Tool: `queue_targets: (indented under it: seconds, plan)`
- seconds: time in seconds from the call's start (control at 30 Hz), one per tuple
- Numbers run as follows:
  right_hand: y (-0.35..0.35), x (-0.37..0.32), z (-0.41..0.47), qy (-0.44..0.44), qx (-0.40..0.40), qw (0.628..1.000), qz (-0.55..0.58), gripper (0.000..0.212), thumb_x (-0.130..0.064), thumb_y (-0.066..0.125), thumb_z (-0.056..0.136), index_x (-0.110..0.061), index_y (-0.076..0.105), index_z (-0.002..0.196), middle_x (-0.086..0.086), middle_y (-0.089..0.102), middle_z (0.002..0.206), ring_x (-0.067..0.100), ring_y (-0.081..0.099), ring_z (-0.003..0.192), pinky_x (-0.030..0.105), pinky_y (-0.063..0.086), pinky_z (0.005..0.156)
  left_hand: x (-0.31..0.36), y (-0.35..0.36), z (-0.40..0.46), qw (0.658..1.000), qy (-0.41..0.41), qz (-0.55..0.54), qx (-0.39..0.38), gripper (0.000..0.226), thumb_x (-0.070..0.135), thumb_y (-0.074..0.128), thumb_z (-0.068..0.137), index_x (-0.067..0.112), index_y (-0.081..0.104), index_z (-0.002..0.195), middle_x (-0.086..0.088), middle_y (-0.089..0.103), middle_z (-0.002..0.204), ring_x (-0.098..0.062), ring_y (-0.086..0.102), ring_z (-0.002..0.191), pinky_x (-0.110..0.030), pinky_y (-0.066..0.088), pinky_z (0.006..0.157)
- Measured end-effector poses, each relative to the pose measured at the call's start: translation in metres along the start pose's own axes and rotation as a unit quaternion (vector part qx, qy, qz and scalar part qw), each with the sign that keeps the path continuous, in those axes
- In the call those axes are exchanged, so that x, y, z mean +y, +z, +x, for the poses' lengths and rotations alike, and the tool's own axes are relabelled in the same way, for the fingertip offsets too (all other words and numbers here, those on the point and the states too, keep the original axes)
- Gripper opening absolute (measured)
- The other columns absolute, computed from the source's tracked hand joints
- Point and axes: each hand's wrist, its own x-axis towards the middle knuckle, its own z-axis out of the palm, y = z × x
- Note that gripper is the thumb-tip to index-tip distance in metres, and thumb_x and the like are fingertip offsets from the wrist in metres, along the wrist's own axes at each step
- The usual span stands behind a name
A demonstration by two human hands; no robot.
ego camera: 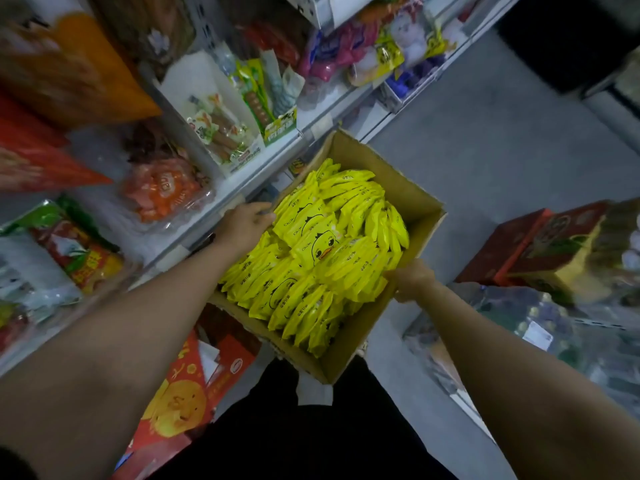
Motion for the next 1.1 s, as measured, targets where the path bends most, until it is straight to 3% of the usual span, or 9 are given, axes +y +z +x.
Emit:
queue_targets:
  seconds: [0.03,0.1,0.23,0.4,0.53,0.6,0.8,0.97,1.1]
  plan:
    - [-0.005,-0.005,0.003,-0.022,0.0,0.999,-0.042,0.025,-0.028,0.068,0.087,-0.005,0.06,0.084,0.019,0.07,0.085,0.034,0.071,0.077,0.047,0.061,0.073,0.001,0.002,-0.005,1.0,-0.006,-0.008,-0.005,0.042,0.043,0.062,0.088,0.023,0.066,0.124,-0.007,0.07,0.117,-0.024,0.065,0.108,-0.042,0.052,0.094]
    - [-0.013,-0.019,0.01,-0.078,0.021,0.99,-0.117,0.029,-0.028,0.065,0.087,0.0,0.064,0.096,0.02,0.07,0.1,0.036,0.069,0.087,0.043,0.058,0.079,0.001,0.01,-0.016,0.999,-0.028,-0.02,-0.006,0.036,0.036,0.063,0.091,0.017,0.068,0.121,-0.01,0.071,0.113,-0.024,0.066,0.105,-0.038,0.052,0.092]
    - [-0.013,-0.053,0.024,-0.196,-0.008,0.969,-0.149,0.046,-0.032,0.067,0.088,-0.013,0.061,0.13,0.013,0.064,0.125,0.032,0.059,0.115,0.034,0.046,0.09,-0.01,0.038,-0.05,0.995,-0.101,-0.017,0.018,0.033,0.044,0.061,0.091,0.024,0.07,0.115,-0.004,0.073,0.102,-0.02,0.068,0.097,-0.033,0.052,0.085]
    - [-0.009,-0.078,0.049,-0.292,-0.132,0.924,-0.207,0.046,-0.035,0.074,0.085,-0.022,0.064,0.128,0.003,0.064,0.127,0.019,0.059,0.119,0.031,0.047,0.094,-0.019,0.085,-0.092,0.975,-0.209,-0.072,0.028,0.043,0.046,0.061,0.091,0.02,0.065,0.125,-0.005,0.065,0.125,-0.021,0.061,0.113,-0.027,0.046,0.086]
    - [-0.003,-0.085,0.066,-0.338,-0.199,0.876,-0.279,0.046,-0.041,0.074,0.084,-0.028,0.064,0.128,0.002,0.057,0.138,0.021,0.059,0.115,0.029,0.044,0.089,-0.03,0.124,-0.112,0.948,-0.26,-0.179,0.047,0.053,0.047,0.064,0.088,0.019,0.058,0.133,-0.005,0.056,0.138,-0.022,0.052,0.127,-0.029,0.04,0.098]
    - [0.002,-0.085,0.074,-0.346,-0.227,0.849,-0.328,0.049,-0.043,0.073,0.085,-0.028,0.062,0.13,0.003,0.052,0.143,0.024,0.054,0.124,0.026,0.039,0.089,-0.031,0.141,-0.117,0.938,-0.282,-0.194,0.051,0.058,0.05,0.064,0.086,0.023,0.054,0.136,-0.005,0.049,0.145,-0.023,0.046,0.132,-0.029,0.037,0.099]
    - [0.009,-0.09,0.091,-0.364,-0.232,0.811,-0.394,0.056,-0.042,0.071,0.086,-0.028,0.054,0.138,0.007,0.044,0.149,0.026,0.044,0.134,0.033,0.036,0.104,-0.03,0.16,-0.109,0.929,-0.321,-0.172,0.059,0.062,0.055,0.061,0.087,0.03,0.046,0.142,-0.009,0.036,0.153,-0.029,0.038,0.137,-0.035,0.036,0.105]
    - [0.017,-0.089,0.102,-0.366,-0.244,0.814,-0.38,0.074,-0.037,0.078,0.081,-0.03,0.043,0.146,0.005,0.045,0.149,0.026,0.042,0.137,0.035,0.037,0.106,-0.041,0.174,-0.103,0.914,-0.346,-0.198,0.077,0.066,0.055,0.065,0.084,0.028,0.046,0.142,-0.008,0.038,0.151,-0.029,0.039,0.136,-0.039,0.037,0.109]
    - [0.025,-0.087,0.109,-0.39,-0.226,0.798,-0.401,0.073,-0.041,0.081,0.076,-0.033,0.049,0.142,0.003,0.054,0.141,0.025,0.047,0.132,0.037,0.04,0.104,-0.044,0.185,-0.1,0.903,-0.355,-0.212,0.118,0.067,0.047,0.07,0.083,0.022,0.049,0.141,-0.008,0.042,0.148,-0.028,0.04,0.135,-0.038,0.036,0.107]
